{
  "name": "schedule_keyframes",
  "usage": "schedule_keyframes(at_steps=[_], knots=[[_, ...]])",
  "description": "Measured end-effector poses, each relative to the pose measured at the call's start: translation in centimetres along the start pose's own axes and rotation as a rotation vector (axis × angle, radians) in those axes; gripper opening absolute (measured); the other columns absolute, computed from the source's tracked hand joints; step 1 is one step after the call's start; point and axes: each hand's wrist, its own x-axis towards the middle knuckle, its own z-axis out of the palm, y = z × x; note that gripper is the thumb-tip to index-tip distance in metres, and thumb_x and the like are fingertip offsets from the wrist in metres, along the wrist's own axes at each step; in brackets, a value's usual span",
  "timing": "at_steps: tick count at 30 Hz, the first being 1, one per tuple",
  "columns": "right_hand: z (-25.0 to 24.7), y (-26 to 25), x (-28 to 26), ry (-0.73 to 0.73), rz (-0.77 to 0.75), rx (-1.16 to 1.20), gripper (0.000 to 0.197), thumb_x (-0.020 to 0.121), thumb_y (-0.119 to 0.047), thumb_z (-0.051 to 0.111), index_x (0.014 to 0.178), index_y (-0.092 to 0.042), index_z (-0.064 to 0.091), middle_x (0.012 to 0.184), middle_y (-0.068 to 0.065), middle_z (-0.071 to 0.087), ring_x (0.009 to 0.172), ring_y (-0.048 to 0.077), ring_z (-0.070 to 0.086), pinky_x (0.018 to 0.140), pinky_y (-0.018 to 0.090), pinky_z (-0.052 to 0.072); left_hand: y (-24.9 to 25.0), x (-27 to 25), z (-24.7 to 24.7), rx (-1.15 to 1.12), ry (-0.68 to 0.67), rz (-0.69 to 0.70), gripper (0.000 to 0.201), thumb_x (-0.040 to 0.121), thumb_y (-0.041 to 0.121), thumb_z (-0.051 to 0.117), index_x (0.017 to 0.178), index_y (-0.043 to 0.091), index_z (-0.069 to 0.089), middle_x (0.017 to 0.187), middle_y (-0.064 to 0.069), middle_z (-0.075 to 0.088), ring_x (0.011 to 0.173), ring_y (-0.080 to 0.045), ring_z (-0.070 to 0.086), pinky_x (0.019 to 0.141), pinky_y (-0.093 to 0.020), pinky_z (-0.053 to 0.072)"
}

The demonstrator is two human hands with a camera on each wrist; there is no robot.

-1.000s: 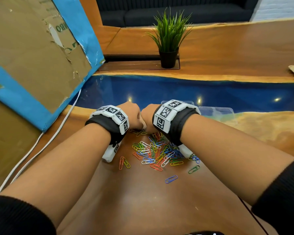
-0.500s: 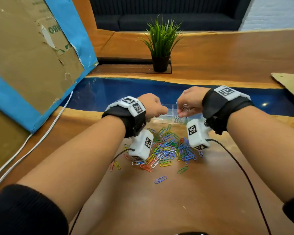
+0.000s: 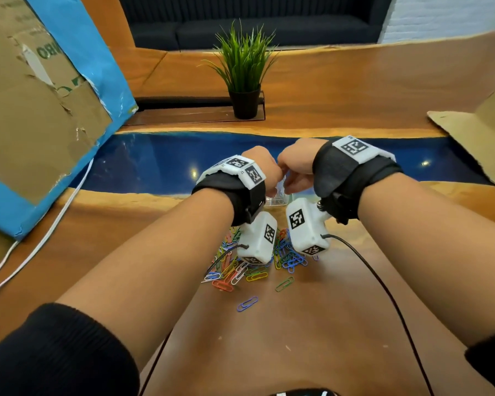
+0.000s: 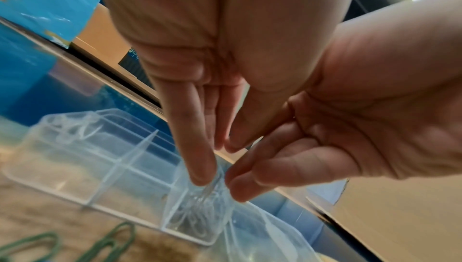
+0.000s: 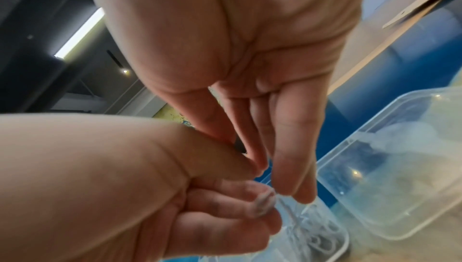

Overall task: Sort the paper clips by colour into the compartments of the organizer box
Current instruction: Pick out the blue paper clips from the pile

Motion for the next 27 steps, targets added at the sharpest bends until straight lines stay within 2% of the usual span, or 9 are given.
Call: schedule_keyframes(at_steps=[3,5,8,10,14,18,21,25,27], knots=[[0.1,-0.1,-1.2,0.037,0.013,-0.092,0.029,0.095,-0.01,0.049,0.122,0.001,0.056,0.106,0.008,0.074,0.105,0.025,0.066,0.096,0.033,0.05,0.3,-0.4,-0.4,0.048,-0.011,0.02,0.005,0.08,0.015,0.065,0.076,0.014,0.066,0.061,0.0,0.059,0.053,-0.012,0.052,0.05,-0.024,0.04],[0.2,-0.1,-0.9,0.035,0.057,-0.025,0.024,0.098,-0.012,0.043,0.108,0.003,0.059,0.121,0.017,0.065,0.113,0.027,0.063,0.099,0.033,0.048,0.0,0.1,0.0,-0.013,-0.007,0.015,0.012,0.081,0.012,0.065,0.09,0.007,0.072,0.077,-0.003,0.071,0.072,-0.018,0.067,0.069,-0.033,0.056],[-0.3,0.3,-0.2,0.059,0.042,-0.126,0.025,0.097,-0.01,0.044,0.077,0.001,0.054,0.114,0.02,0.066,0.095,0.028,0.065,0.091,0.034,0.053,-0.5,-0.2,0.0,-0.201,-0.002,-0.024,0.018,0.085,0.008,0.057,0.095,0.009,0.072,0.091,-0.013,0.074,0.086,-0.027,0.072,0.082,-0.041,0.059],[-0.6,0.7,-0.3,0.044,-0.006,-0.237,0.021,0.097,-0.01,0.048,0.087,0.0,0.064,0.113,0.016,0.067,0.083,0.024,0.063,0.086,0.032,0.056,-0.8,-0.5,-0.2,-0.219,0.019,-0.002,0.022,0.089,0.008,0.053,0.097,0.018,0.071,0.095,-0.009,0.072,0.085,-0.027,0.072,0.081,-0.039,0.059],[-0.1,1.5,-0.5,-0.062,-0.088,-0.392,0.024,0.095,-0.011,0.052,0.11,0.0,0.067,0.091,0.011,0.064,0.061,0.016,0.054,0.055,0.019,0.051,-1.4,-1.5,-0.5,-0.141,0.006,0.04,0.031,0.089,0.005,0.052,0.108,0.023,0.069,0.106,-0.003,0.069,0.094,-0.022,0.069,0.088,-0.037,0.056],[1.0,1.8,-0.6,-0.018,-0.216,-0.611,0.024,0.09,-0.013,0.056,0.105,-0.003,0.071,0.098,0.012,0.072,0.072,0.021,0.058,0.076,0.033,0.056,-1.8,-2.0,-0.4,-0.103,0.017,0.066,0.031,0.089,0.007,0.053,0.106,0.026,0.07,0.104,0.001,0.068,0.095,-0.021,0.067,0.085,-0.034,0.055],[1.2,2.0,-1.0,-0.011,-0.262,-0.71,0.028,0.091,-0.012,0.049,0.107,-0.007,0.07,0.095,0.012,0.069,0.068,0.021,0.058,0.07,0.032,0.053,-1.9,-2.1,-0.2,-0.1,0.029,0.075,0.031,0.088,0.007,0.053,0.104,0.027,0.07,0.1,0.001,0.067,0.095,-0.021,0.066,0.086,-0.036,0.055],[1.7,2.5,-1.3,0.05,-0.328,-0.917,0.031,0.092,-0.013,0.046,0.115,-0.01,0.067,0.116,0.009,0.067,0.1,0.026,0.065,0.083,0.032,0.052,-2.2,-2.2,0.2,-0.136,0.024,0.077,0.03,0.088,0.007,0.055,0.107,0.025,0.069,0.109,-0.002,0.069,0.096,-0.02,0.067,0.089,-0.037,0.055],[1.7,2.7,-1.1,0.067,-0.343,-0.926,0.028,0.091,-0.014,0.05,0.111,-0.01,0.069,0.11,0.008,0.07,0.099,0.025,0.067,0.08,0.03,0.052,-2.3,-2.2,0.3,-0.128,0.022,0.085,0.03,0.088,0.007,0.055,0.109,0.024,0.068,0.11,-0.002,0.068,0.098,-0.021,0.066,0.09,-0.036,0.054]])
